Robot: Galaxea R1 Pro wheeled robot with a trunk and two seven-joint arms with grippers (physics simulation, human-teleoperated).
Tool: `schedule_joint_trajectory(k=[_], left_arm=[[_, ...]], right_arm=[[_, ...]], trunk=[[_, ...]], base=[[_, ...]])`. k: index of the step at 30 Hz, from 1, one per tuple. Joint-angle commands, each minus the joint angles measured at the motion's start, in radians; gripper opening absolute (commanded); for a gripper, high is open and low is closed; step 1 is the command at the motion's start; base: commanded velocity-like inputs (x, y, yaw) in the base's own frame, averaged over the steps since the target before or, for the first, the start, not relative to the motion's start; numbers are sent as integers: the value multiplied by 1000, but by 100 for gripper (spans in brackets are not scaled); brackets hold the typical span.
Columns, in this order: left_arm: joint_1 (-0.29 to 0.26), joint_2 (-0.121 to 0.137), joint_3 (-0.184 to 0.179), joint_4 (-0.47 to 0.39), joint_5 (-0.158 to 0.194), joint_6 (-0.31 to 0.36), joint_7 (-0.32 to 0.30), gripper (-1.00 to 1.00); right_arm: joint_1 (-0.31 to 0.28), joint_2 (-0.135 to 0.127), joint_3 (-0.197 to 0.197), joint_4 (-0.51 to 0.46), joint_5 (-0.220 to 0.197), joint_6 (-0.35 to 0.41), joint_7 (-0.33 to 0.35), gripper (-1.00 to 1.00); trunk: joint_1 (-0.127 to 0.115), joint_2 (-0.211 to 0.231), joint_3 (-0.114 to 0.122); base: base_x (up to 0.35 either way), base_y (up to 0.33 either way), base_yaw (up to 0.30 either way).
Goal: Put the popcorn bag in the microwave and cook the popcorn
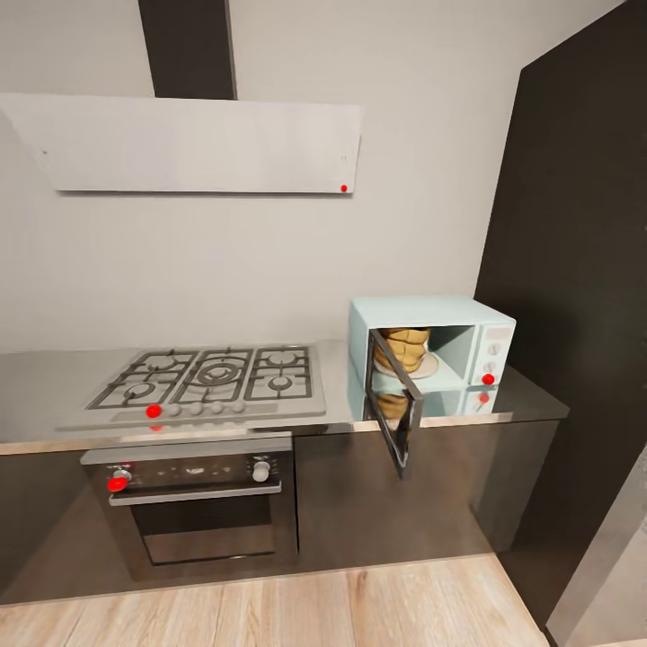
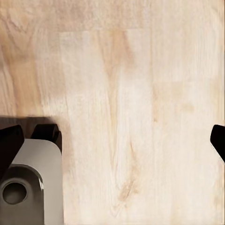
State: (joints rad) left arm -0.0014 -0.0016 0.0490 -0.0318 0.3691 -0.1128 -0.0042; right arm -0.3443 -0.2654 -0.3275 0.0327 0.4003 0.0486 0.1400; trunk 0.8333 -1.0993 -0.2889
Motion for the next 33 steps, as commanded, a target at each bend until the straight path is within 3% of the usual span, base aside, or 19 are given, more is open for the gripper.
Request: schedule_joint_trajectory(k=[1,18,33], left_arm=[[0,0,5,0,2,-2,0,100],[0,0,4,0,4,-1,0,100],[0,0,-1,-1,0,0,-1,100]], right_arm=[[-1,0,-8,1,9,2,2,100],[-1,1,-8,1,9,3,3,100],[-1,0,-8,1,9,4,2,100]], trunk=[[0,-1,-1],[0,-1,-1],[0,-1,-1]], base=[[0,-274,0],[70,-208,0],[24,-17,0]])
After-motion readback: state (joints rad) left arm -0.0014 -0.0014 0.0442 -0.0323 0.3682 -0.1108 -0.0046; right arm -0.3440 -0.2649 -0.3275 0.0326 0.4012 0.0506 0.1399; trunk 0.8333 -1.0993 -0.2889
